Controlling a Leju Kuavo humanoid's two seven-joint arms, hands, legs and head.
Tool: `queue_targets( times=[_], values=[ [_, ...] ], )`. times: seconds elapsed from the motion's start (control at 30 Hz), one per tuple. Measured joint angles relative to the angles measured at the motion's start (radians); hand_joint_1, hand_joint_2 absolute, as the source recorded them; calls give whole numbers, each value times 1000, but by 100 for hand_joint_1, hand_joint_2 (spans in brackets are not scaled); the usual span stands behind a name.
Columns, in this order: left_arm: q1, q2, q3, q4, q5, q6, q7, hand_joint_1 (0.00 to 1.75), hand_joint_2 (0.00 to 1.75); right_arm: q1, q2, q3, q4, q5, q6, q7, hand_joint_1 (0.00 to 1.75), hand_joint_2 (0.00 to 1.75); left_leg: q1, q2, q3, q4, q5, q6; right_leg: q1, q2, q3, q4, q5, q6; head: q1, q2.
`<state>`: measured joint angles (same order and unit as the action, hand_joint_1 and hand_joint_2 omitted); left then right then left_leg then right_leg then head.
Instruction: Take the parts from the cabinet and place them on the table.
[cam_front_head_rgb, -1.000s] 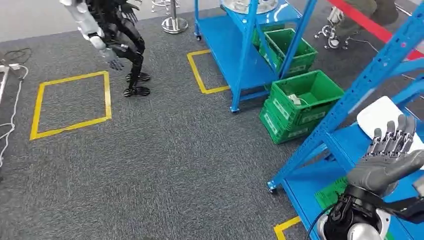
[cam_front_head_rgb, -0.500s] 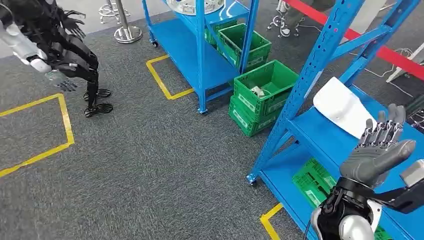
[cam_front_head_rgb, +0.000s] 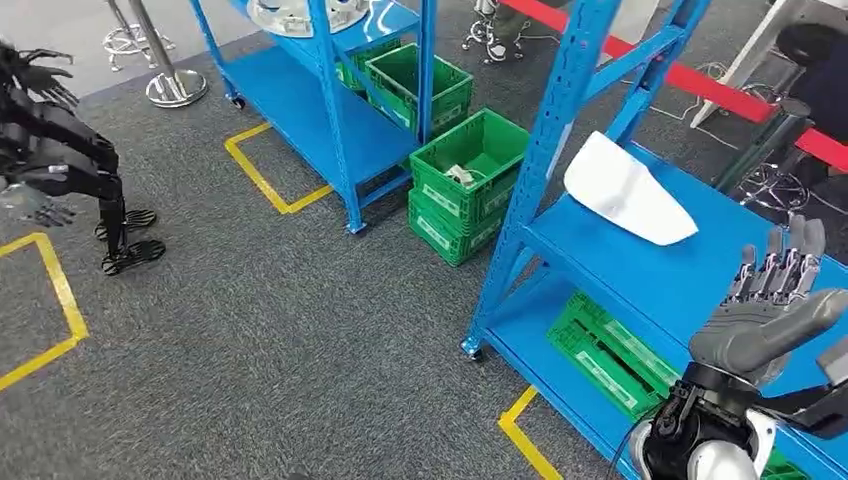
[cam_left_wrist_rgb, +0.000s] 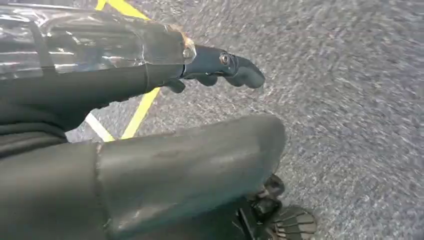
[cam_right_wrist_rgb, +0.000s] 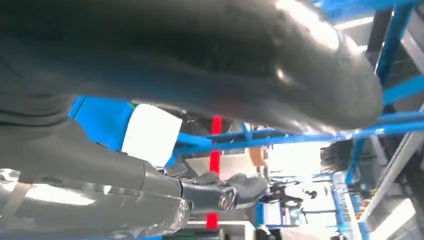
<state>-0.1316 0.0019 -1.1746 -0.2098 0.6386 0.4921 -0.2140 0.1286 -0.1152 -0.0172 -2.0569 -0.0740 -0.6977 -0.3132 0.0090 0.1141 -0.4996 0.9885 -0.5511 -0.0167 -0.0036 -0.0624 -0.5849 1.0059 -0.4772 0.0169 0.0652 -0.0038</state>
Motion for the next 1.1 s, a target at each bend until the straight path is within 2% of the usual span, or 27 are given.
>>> queue_targets(
  times=[0.07, 0.1, 0.13, 0.17, 0.23, 0.27, 0.3, 0.33, 0.37, 0.4, 0.43, 0.47, 0.53, 0.57, 0.6, 0.63, 0.67, 0.73, 0.77, 0.8, 0.83, 0.9, 0.93, 0.97, 1.0, 1.07, 1.1],
  values=[
    [-5, -3, -1, 0, -7, -2, 2, 0, 0, -7, -4, 2, 0, -3, 0, 1, 0, 0, 0, 18, 11, -5, -4, -10, 2, 19, 0, -3, -2, -13, -3, 0],
    [-12, -5, -1, 0, -9, -2, 3, 0, 0, -13, -7, 3, -1, -5, 0, 2, 0, 0, 6, -29, 11, 0, -17, -20, -7, 25, 9, -11, 3, -22, -1, 0],
    [-14, -7, -2, 0, -12, -2, 2, 0, 0, -21, -10, 3, -2, -5, 0, 2, 0, 0, 10, -100, -2, 36, -38, -19, -7, 33, 11, -11, 2, -26, -11, 0],
    [-15, -8, -3, 0, -13, -3, 2, 0, 0, -31, -10, 5, -2, -7, 0, 5, 0, 0, 9, -121, -40, 110, -74, -17, -6, 42, 11, -11, 1, -32, -17, 0],
    [-12, -8, -7, 0, -13, -4, 4, 0, 0, -35, -10, 10, 0, -9, 0, 8, 0, 0, 8, -124, -138, 281, -134, -18, -1, 66, 13, -11, -4, -39, -29, 0],
    [-10, -8, -9, 0, -14, -4, 4, 0, 0, -35, -10, 11, 1, -10, 0, 10, 0, 0, 8, -121, -173, 325, -134, -16, 2, 80, 14, -10, -4, -40, -32, 0],
    [-10, -8, -9, 0, -14, -4, 5, 0, 0, -37, -11, 11, 1, -10, 0, 12, 0, 0, 8, -119, -182, 317, -108, -14, 3, 94, 16, -9, -6, -42, -35, 0],
    [-11, -8, -9, 0, -16, -4, 5, 0, 0, -40, -11, 11, 0, -10, 0, 12, 0, 0, 8, -120, -172, 270, -62, -10, 4, 108, 20, -8, -8, -41, -37, 0],
    [-11, -8, -9, 0, -17, -4, 5, 0, 0, -41, -11, 11, 0, -10, 0, 13, 0, 0, 8, -128, -144, 194, -6, -6, 4, 122, 25, -8, -11, -40, -40, 0],
    [-11, -8, -9, 0, -18, -4, 6, 0, 0, -41, -11, 12, 0, -10, 0, 16, 0, 0, 8, -159, -108, 101, 49, -1, 4, 135, 31, -6, -15, -37, -42, 0],
    [-10, -8, -10, 0, -19, -5, 6, 0, 0, -40, -13, 12, 0, -10, 0, 17, 0, 0, 13, -229, -92, 56, 58, 6, -1, 142, 29, -4, -18, -34, -43, 0],
    [-8, -8, -9, 0, -19, -5, 7, 0, 0, -44, -16, 13, 0, -10, 0, 18, 0, 0, 18, -253, -80, 32, 54, 8, 0, 161, 21, 5, -22, -25, -40, 0],
    [-7, -8, -10, 1, -19, -6, 9, 0, 0, -43, -22, 16, 0, -11, 0, 21, 0, 0, 6, -227, -77, 31, 45, 11, -15, 191, 13, -2, -18, -9, -40, 0],
    [-6, -6, -10, 1, -19, -6, 10, 0, 0, -43, -25, 17, -1, -10, 0, 22, 0, 0, 6, -206, -72, 24, 45, 17, -15, 209, 13, -5, -14, -2, -43, 0],
    [-7, -8, -10, 0, -20, -6, 10, 0, 0, -43, -29, 18, -2, -10, 0, 22, 0, 0, 13, -185, -63, 10, 50, 24, -14, 199, 10, -2, -19, 1, -44, 0],
    [-7, -8, -10, 0, -20, -6, 10, 0, 0, -45, -32, 19, -3, -9, 0, 22, 0, 0, 13, -162, -52, 3, 48, 28, -7, 130, 1, 19, -33, 7, -32, 0],
    [-6, -11, -10, 0, -20, -6, 10, 0, 0, -52, -35, 21, -2, -10, 0, 22, 0, 0, 11, -140, -45, 0, 45, 33, -7, 93, -28, 78, -67, 13, -20, 0],
    [-2, -10, -10, 1, -21, -6, 11, 0, 0, -52, -35, 23, 0, -10, 0, 22, 0, 0, 8, -94, -39, 0, 36, 35, -10, 72, -109, 229, -129, 22, -14, 0],
    [-1, -10, -10, 1, -21, -6, 12, 0, 0, -49, -35, 23, 1, -10, 0, 25, 0, 0, 8, -73, -36, 1, 31, 34, -13, 68, -140, 283, -140, 26, -12, 0],
    [-1, -9, -11, 1, -21, -6, 14, 0, 0, -46, -36, 23, 2, -10, 0, 27, 0, 0, 8, -55, -32, 1, 27, 31, -15, 66, -146, 288, -127, 29, -10, 0],
    [-1, -9, -11, 1, -22, -9, 14, 0, 0, -44, -36, 24, 3, -10, 0, 29, 0, 0, 9, -39, -27, 1, 21, 28, -17, 62, -127, 248, -90, 30, -8, 0],
    [-3, -12, -14, 0, -24, -10, 16, 0, 0, -43, -41, 27, 2, -10, 0, 29, 0, 0, 10, -17, -11, 1, 11, 21, -18, 40, -42, 83, 3, 27, -2, 0],
    [-3, -13, -14, 0, -26, -10, 16, 0, 0, -44, -44, 29, 2, -10, 0, 29, 0, 0, 10, -8, -4, 0, 6, 15, -16, 8, -8, 13, 17, 23, 3, 0],
    [-4, -14, -14, 0, -26, -10, 17, 0, 0, -45, -45, 31, 3, -10, 0, 31, 0, 0, 2, -1, -7, 2, 1, 7, -2, -17, 8, -3, 0, 16, 6, 0],
    [-4, -14, -15, 0, -26, -9, 17, 0, 0, -45, -46, 33, 2, -10, 0, 33, 0, 0, 1, 3, -5, 0, 0, 2, -4, -12, 4, 0, -3, 5, 3, 0],
    [-5, -14, -16, 0, -26, -8, 17, 0, 0, -43, -49, 35, 2, -10, 0, 34, 0, 0, 0, 22, 7, -5, -3, -5, -1, 6, 0, -1, -6, -5, -3, 0],
    [-7, -16, -16, 0, -27, -8, 16, 0, 0, -45, -51, 36, 2, -9, 0, 35, 0, 0, 1, 27, 14, -7, -9, -12, -5, 17, 6, -6, -4, -13, -2, 0]
  ],
)
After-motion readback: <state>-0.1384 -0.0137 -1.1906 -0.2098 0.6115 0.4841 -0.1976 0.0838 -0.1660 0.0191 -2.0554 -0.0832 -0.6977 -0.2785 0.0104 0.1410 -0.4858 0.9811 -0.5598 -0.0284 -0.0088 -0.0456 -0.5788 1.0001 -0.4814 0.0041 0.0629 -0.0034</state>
